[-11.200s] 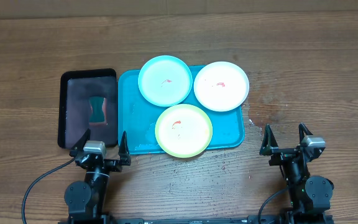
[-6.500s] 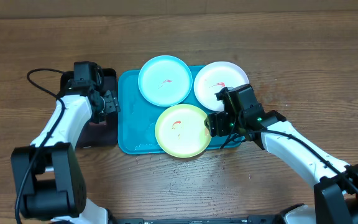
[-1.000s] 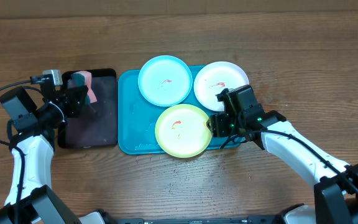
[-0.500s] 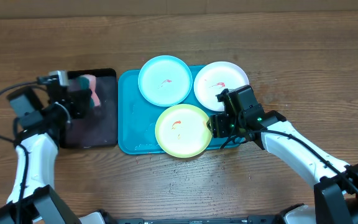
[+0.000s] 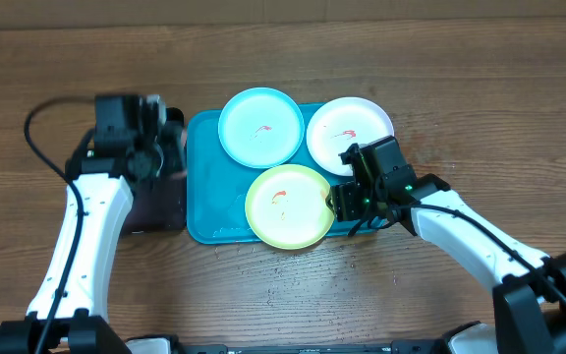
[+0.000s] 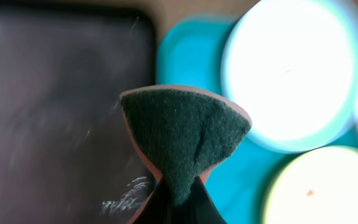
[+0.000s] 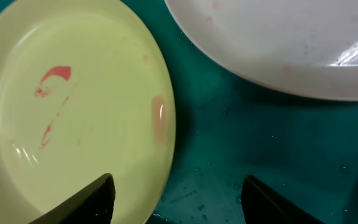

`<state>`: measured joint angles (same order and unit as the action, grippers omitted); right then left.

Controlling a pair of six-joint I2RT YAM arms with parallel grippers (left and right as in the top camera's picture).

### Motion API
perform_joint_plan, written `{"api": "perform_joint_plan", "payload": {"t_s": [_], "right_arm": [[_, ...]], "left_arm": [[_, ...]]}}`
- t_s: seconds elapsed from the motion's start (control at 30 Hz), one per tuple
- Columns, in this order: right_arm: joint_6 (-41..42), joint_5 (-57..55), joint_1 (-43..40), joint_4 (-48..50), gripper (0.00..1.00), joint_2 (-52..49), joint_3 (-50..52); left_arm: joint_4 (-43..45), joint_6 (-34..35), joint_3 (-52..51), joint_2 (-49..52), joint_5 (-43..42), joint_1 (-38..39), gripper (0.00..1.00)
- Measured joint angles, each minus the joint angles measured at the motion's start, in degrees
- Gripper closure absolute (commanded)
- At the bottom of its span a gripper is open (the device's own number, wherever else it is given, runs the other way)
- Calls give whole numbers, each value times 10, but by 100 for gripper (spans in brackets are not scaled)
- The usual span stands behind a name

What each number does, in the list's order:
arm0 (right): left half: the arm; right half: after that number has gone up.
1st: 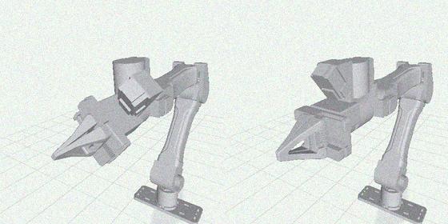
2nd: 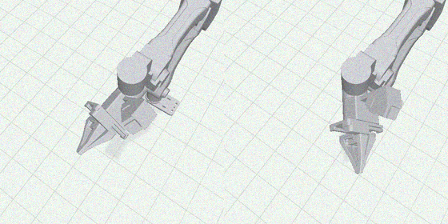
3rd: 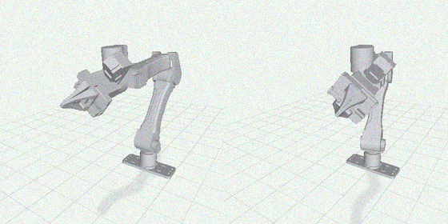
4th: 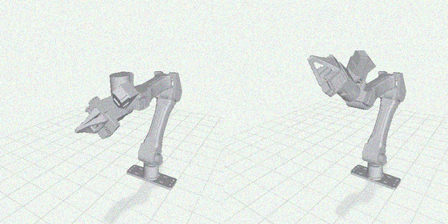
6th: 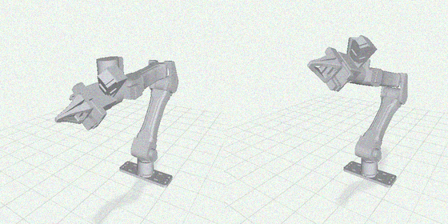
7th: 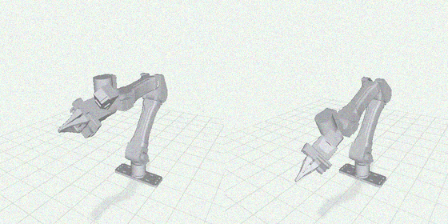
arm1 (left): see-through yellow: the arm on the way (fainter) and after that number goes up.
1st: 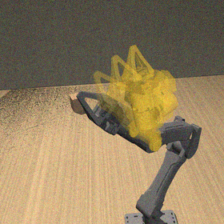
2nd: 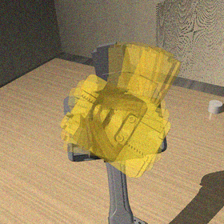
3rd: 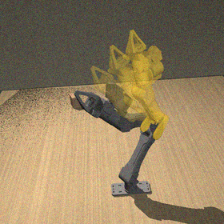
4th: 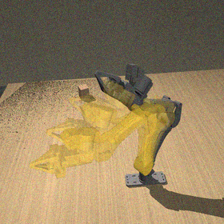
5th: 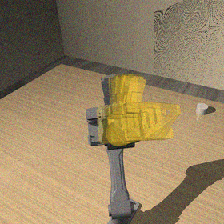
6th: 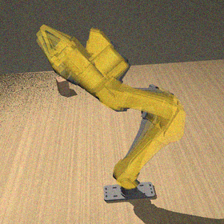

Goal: Clean dirty plates on tray and stack at the side
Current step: 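Scrub the yellow plate with the sponge in the left gripper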

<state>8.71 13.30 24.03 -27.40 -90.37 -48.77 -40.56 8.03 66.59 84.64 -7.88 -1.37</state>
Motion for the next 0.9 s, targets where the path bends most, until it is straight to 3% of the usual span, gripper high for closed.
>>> {"api": "perform_joint_plan", "payload": {"t_s": [0.13, 0.3, 0.63, 0.9], "right_arm": [[-4, 3, 0, -1, 37, -27, 0], [-10, 4, 0, -1, 61, -39, 0], [-15, 9, 0, 2, 76, -39, 0], [-15, 9, 0, 3, 79, -39, 0]], "left_arm": [[0, 15, 29, -1, -15, 70, 96], [24, 50, 29, 28, -35, 170, 96], [104, 125, 29, 167, -82, 312, 96], [62, 165, 29, 201, -95, 340, 96]]}}
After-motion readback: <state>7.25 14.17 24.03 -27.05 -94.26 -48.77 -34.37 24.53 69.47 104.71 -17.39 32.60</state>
